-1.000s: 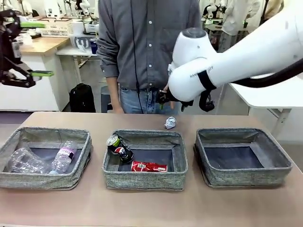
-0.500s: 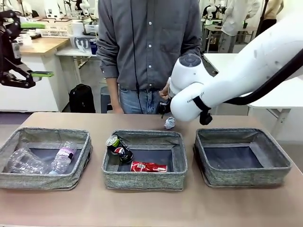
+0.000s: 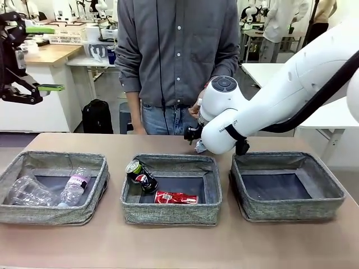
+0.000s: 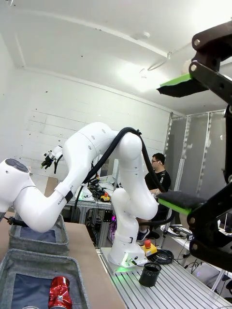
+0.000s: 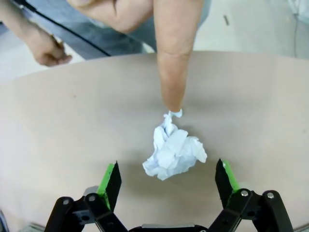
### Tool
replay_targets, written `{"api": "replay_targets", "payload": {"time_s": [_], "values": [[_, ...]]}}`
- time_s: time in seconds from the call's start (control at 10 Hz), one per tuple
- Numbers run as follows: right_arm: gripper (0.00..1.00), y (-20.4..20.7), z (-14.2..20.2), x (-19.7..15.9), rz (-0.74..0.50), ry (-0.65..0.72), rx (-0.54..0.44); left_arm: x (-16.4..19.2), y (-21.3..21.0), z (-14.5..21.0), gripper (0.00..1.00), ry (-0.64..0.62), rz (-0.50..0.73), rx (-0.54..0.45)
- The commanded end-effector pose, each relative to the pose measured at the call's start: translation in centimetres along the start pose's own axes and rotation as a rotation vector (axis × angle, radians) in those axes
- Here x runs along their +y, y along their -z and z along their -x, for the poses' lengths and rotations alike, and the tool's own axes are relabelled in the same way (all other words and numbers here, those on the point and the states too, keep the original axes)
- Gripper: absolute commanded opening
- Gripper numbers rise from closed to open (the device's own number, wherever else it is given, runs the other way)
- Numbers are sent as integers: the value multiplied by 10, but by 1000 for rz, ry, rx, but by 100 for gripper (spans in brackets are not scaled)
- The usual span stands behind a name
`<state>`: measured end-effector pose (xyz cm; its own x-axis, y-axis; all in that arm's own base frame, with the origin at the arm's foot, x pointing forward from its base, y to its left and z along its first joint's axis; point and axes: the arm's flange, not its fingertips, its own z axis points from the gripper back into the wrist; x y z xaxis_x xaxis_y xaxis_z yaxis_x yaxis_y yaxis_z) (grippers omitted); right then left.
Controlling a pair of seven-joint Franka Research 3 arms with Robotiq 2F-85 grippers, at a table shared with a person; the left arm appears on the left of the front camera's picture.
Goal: Sort the waste into the appropriate baskets.
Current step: Pick up the waste item pointed out by the person.
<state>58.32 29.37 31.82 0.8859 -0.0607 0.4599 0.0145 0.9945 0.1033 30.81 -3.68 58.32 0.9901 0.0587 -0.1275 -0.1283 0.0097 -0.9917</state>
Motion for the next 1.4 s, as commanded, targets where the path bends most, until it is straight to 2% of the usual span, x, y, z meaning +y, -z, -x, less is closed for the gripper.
{"api": "replay_targets", "payload": {"time_s": [0.0,0.1,0.2,0.3,0.4,0.5,1.3], "values": [[100,-2,5,1,3,-3,-35,-2,-2,2,100,-1,-3,10],[40,-2,7,1,18,-23,-38,-2,-2,2,100,-1,-3,10],[40,0,7,1,13,-26,-41,-2,-2,2,100,-1,-3,10],[0,6,7,0,45,-29,-47,-2,-2,2,100,-1,-3,10],[35,14,8,-2,74,-33,-60,-2,-2,2,100,-1,-3,10],[0,18,8,-3,63,-28,-71,-2,-2,2,100,-1,-3,10],[0,18,9,-5,65,-20,-72,-2,-2,2,100,-1,-3,10]]}}
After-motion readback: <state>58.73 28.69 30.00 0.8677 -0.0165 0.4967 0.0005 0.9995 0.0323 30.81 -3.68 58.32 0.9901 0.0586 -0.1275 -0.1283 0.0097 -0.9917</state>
